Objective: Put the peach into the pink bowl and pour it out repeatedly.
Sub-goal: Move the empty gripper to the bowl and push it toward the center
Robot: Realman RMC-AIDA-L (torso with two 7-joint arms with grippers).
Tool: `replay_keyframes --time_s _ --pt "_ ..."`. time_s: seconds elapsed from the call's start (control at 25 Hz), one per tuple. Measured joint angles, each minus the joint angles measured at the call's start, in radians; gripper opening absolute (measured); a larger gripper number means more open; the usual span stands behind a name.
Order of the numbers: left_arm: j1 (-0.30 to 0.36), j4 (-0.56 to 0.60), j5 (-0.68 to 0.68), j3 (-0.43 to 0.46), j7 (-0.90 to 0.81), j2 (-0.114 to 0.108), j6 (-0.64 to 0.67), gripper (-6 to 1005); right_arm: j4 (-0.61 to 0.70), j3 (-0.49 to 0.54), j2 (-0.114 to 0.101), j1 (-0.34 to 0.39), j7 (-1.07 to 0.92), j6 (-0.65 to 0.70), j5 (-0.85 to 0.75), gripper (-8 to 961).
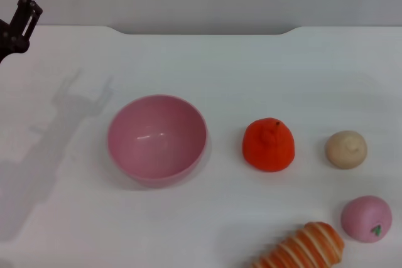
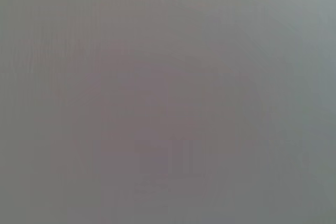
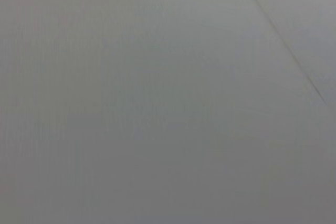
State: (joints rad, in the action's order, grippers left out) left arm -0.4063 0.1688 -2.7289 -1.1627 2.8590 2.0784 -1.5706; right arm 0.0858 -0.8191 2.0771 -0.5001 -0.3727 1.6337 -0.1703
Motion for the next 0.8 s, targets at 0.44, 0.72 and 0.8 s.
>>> replay_keyframes --time_s 0.44,0.72,0.8 --pt "0.000 -0.004 0.000 -0.003 -0.011 0.000 0.006 689 0.004 0.000 0.000 0.000 -0.005 -0.047 0.000 656" --pt "0.000 -0.011 0.000 -0.003 -0.012 0.000 0.018 683 0.011 0.010 -0.002 0.006 -0.048 -0.076 0.000 656" --pt "0.000 -0.011 -0.001 -0.003 -0.012 0.000 0.019 681 0.017 0.013 -0.003 0.004 -0.048 -0.076 0.000 656"
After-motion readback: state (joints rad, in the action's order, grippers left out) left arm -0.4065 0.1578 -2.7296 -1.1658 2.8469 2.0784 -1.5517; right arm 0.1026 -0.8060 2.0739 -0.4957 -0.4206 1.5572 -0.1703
